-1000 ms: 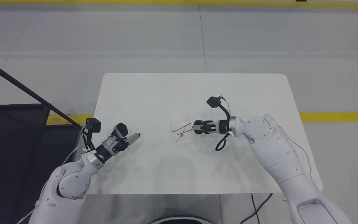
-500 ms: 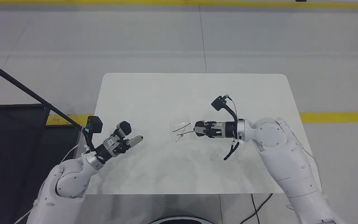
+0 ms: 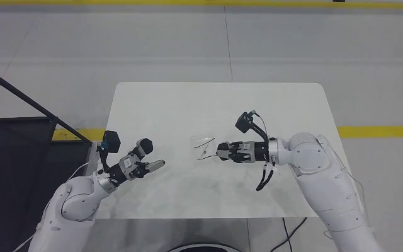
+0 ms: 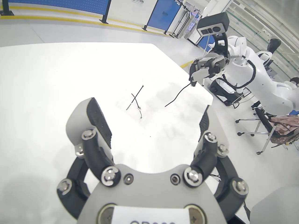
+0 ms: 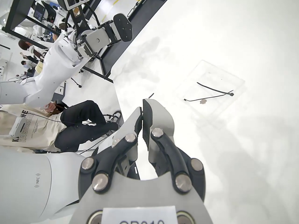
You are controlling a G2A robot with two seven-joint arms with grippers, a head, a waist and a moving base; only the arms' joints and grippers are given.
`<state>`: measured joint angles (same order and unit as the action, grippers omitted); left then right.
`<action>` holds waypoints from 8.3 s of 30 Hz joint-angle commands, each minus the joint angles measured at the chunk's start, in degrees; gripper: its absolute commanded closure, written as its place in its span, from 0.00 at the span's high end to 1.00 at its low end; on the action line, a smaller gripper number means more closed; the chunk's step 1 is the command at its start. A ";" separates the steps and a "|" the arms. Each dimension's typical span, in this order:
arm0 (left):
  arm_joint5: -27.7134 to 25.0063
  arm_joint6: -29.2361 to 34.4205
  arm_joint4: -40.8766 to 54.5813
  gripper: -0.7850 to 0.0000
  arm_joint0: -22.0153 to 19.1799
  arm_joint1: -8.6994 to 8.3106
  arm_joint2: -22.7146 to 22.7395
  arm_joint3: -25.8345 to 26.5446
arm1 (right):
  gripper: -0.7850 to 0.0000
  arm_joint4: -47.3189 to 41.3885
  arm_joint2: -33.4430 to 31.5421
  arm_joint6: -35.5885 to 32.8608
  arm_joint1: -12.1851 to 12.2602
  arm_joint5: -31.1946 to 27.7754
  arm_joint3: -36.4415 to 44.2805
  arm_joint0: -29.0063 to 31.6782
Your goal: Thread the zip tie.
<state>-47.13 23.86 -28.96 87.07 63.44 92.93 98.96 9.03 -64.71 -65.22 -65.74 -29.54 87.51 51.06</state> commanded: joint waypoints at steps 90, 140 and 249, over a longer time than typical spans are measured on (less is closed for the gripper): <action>-10.84 15.98 11.77 0.26 -16.19 -8.06 -21.99 -1.62 | 0.00 -19.65 14.85 -7.46 4.10 3.18 2.61 -11.39; -8.64 8.94 12.81 0.00 -16.62 -9.13 -23.36 -5.42 | 1.00 -20.66 8.20 -0.86 5.69 4.98 1.84 -5.89; 4.51 -7.27 12.33 0.00 -10.74 -6.68 -25.27 -6.18 | 0.64 -15.09 14.74 14.55 2.09 6.49 -2.97 -7.99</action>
<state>-42.70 16.56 -16.69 76.50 56.70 67.79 92.98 -5.94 -50.12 -50.57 -63.54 -22.93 84.84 43.27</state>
